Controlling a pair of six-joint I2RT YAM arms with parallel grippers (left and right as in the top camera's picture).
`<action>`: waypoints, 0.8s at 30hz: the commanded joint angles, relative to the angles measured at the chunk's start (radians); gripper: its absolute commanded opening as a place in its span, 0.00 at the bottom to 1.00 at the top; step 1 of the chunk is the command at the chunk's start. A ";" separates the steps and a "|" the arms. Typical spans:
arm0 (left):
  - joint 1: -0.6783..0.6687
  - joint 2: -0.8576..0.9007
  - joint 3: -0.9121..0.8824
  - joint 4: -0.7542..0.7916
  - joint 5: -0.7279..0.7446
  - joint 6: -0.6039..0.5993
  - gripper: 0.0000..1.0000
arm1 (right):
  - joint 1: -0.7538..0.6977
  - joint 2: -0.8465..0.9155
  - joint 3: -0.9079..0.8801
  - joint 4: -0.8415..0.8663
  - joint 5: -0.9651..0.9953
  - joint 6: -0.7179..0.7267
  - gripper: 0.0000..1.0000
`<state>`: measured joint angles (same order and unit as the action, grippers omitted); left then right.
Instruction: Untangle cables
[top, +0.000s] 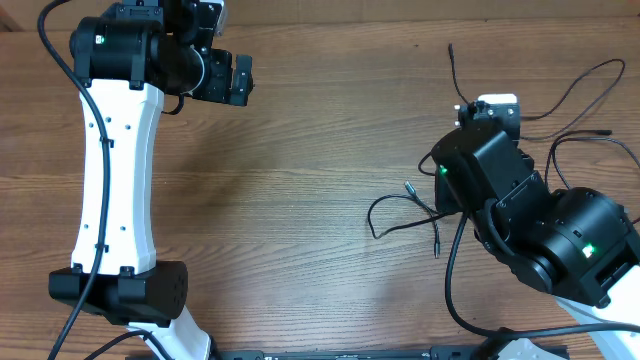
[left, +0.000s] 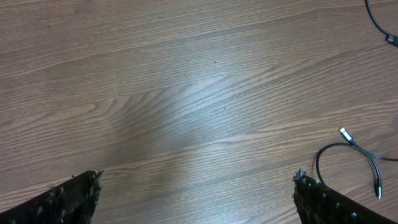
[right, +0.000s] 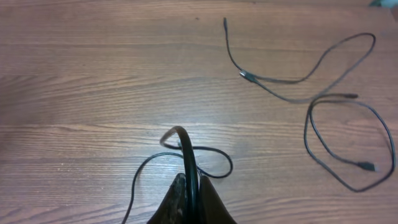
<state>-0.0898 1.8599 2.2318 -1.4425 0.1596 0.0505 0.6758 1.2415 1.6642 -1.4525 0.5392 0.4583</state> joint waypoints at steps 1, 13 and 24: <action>-0.002 0.012 0.007 0.003 -0.004 -0.013 1.00 | 0.002 -0.016 0.022 -0.005 0.031 0.044 0.04; -0.002 0.012 0.007 0.003 -0.004 -0.013 1.00 | -0.085 -0.016 0.022 -0.182 0.169 0.393 0.04; -0.002 0.012 0.007 0.003 -0.004 -0.013 0.99 | -0.455 -0.014 0.012 -0.201 0.143 0.394 0.04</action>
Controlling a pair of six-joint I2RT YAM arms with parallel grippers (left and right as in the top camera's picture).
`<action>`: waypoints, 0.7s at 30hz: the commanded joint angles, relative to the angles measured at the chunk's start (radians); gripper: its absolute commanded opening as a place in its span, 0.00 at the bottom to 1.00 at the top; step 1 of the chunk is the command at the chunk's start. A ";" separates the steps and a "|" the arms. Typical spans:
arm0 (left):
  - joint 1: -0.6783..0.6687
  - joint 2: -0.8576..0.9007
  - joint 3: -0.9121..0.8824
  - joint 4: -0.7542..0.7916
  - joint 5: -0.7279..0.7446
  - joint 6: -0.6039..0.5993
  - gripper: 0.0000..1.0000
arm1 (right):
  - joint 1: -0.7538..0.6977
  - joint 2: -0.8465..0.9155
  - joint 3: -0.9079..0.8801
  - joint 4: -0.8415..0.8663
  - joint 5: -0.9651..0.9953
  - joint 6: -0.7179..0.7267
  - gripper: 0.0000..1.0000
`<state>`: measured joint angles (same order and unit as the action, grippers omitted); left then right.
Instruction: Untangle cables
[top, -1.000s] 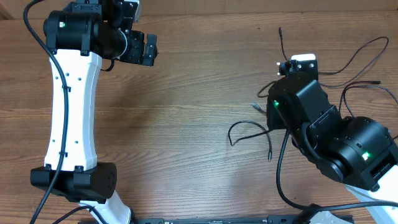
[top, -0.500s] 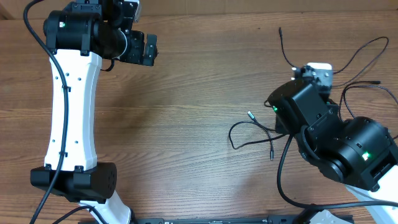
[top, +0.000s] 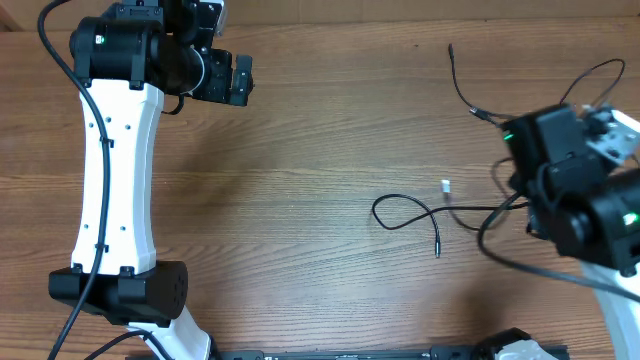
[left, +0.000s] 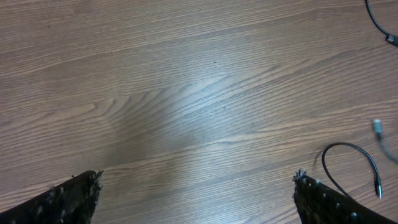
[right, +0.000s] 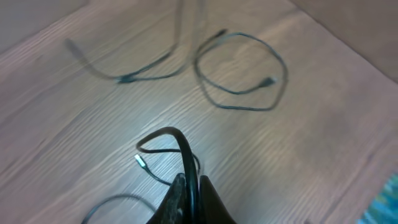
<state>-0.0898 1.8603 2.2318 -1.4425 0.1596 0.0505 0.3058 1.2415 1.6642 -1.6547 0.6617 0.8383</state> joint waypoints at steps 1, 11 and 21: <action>-0.002 0.011 0.007 0.003 -0.004 -0.013 1.00 | -0.113 -0.014 0.008 0.005 0.023 -0.001 0.04; -0.002 0.011 0.007 0.003 -0.004 -0.013 1.00 | -0.333 0.041 -0.027 0.032 0.032 -0.032 0.04; -0.002 0.011 0.007 0.003 -0.004 -0.013 1.00 | -0.475 0.126 -0.027 0.071 -0.097 -0.036 0.04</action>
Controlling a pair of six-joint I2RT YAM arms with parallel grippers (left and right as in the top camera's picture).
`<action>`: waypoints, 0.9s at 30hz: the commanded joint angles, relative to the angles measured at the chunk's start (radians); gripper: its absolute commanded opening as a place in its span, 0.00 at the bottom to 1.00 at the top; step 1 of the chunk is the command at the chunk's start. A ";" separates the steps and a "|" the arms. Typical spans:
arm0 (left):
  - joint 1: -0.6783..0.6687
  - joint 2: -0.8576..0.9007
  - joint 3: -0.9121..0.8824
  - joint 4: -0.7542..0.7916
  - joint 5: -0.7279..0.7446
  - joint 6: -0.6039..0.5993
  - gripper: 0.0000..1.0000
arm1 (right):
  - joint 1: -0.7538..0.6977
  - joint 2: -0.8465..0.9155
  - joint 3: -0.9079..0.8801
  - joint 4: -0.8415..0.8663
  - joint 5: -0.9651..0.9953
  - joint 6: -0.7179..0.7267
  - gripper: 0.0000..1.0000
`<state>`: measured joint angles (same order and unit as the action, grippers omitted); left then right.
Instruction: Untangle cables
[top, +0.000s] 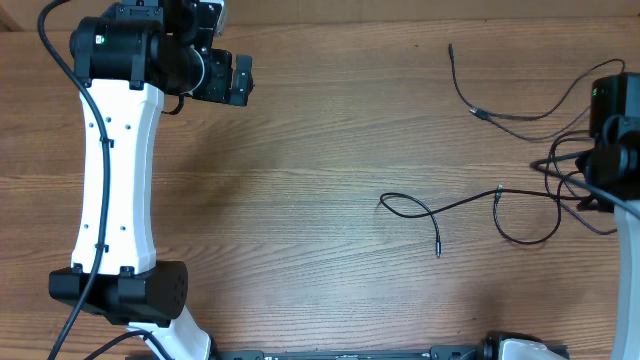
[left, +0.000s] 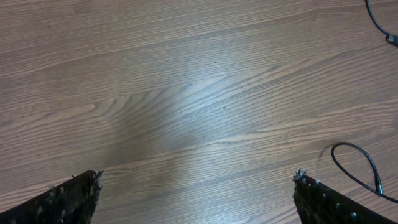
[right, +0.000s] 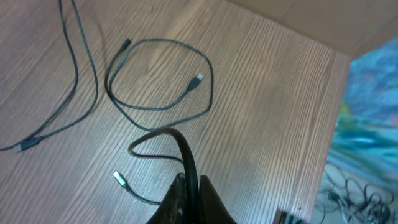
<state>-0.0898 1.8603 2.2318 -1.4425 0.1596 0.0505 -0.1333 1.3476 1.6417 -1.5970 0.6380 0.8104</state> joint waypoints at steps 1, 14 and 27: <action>-0.002 0.011 0.007 0.003 -0.004 -0.013 1.00 | -0.055 0.030 -0.005 0.024 -0.111 -0.008 0.05; -0.002 0.011 0.007 0.003 -0.004 -0.013 1.00 | -0.277 0.094 -0.005 0.143 -0.281 0.012 0.04; -0.006 0.011 0.007 0.003 -0.004 -0.013 1.00 | -0.528 0.163 -0.005 0.174 -0.280 0.011 0.04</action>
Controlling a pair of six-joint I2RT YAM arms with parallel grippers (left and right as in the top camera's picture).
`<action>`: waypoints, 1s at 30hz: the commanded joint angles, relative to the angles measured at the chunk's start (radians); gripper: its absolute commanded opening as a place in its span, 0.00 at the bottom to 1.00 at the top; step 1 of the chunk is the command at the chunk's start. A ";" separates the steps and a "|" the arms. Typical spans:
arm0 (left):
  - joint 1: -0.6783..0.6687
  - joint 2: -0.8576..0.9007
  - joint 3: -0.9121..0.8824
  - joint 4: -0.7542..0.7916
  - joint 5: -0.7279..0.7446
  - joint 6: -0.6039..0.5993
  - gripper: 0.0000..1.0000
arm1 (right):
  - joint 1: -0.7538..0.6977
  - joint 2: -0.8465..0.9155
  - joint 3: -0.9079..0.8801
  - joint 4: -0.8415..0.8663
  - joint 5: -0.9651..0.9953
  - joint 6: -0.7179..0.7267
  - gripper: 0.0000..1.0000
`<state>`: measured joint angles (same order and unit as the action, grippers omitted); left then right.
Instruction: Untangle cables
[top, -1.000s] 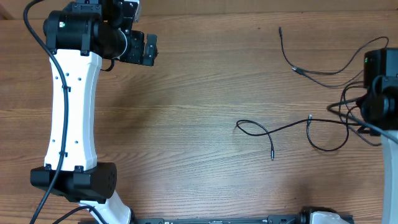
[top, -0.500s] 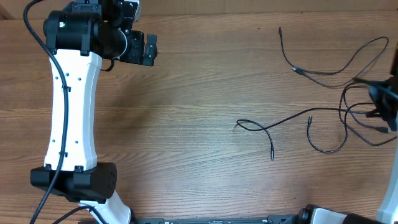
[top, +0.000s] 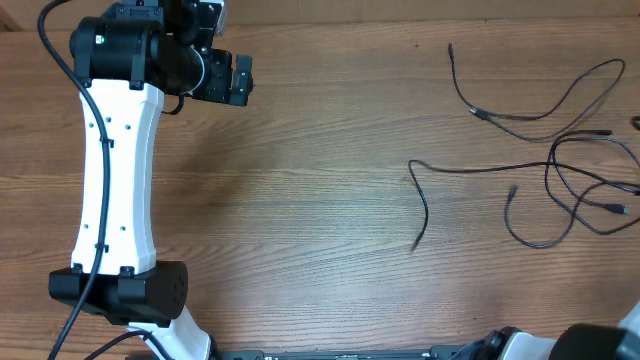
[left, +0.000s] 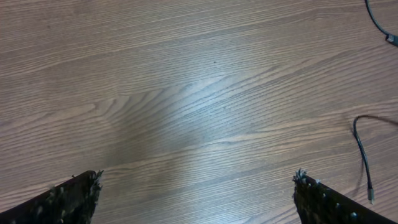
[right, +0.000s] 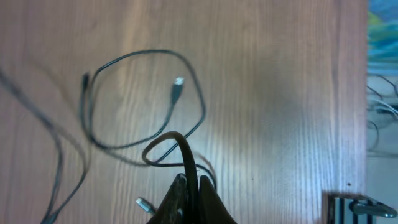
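Several thin black cables lie on the right half of the wooden table. One cable (top: 480, 168) runs straight toward the right edge, its free end (top: 418, 240) hanging down in a hook. My right gripper (right: 189, 183) is shut on this black cable (right: 181, 146), above a loose loop (right: 124, 99) with a silver plug (right: 178, 81). The overhead view does not show the right gripper. My left gripper (top: 238, 80) hangs open at the far left, far from the cables. Nothing lies between its fingers (left: 74, 193), and only a cable end (left: 362, 152) shows nearby.
A separate cable (top: 520, 115) curves across the far right corner, with more loops (top: 585, 200) beside it. The table's right edge (right: 348, 93) is close below my right gripper, with blue fabric and stray wires beyond. The white left arm (top: 115, 170) stands along the left side.
My right arm has left the overhead view past the right edge, still shut on the cable. The cable's left end has shifted right and its loop has opened into a hook. The left arm is unchanged.
My right gripper was shut on a cable at mid-right, with that cable coiled near the table's middle. It then stood further right, then at the right edge, and now past it. The coil has been drawn out nearly straight. The left gripper stayed open throughout.
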<state>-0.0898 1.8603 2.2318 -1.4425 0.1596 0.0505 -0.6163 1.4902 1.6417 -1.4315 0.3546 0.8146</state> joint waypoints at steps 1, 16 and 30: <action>-0.006 0.011 0.007 0.003 -0.004 -0.013 1.00 | -0.060 0.026 -0.005 0.012 0.003 0.007 0.04; -0.006 0.011 0.007 0.003 -0.004 -0.013 1.00 | -0.202 0.090 -0.005 0.114 0.110 0.003 0.07; -0.008 0.011 0.007 0.003 -0.004 -0.013 1.00 | -0.239 0.091 -0.016 0.186 0.141 0.003 0.14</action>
<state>-0.0902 1.8603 2.2318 -1.4425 0.1596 0.0505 -0.8509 1.5803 1.6413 -1.2491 0.4866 0.8154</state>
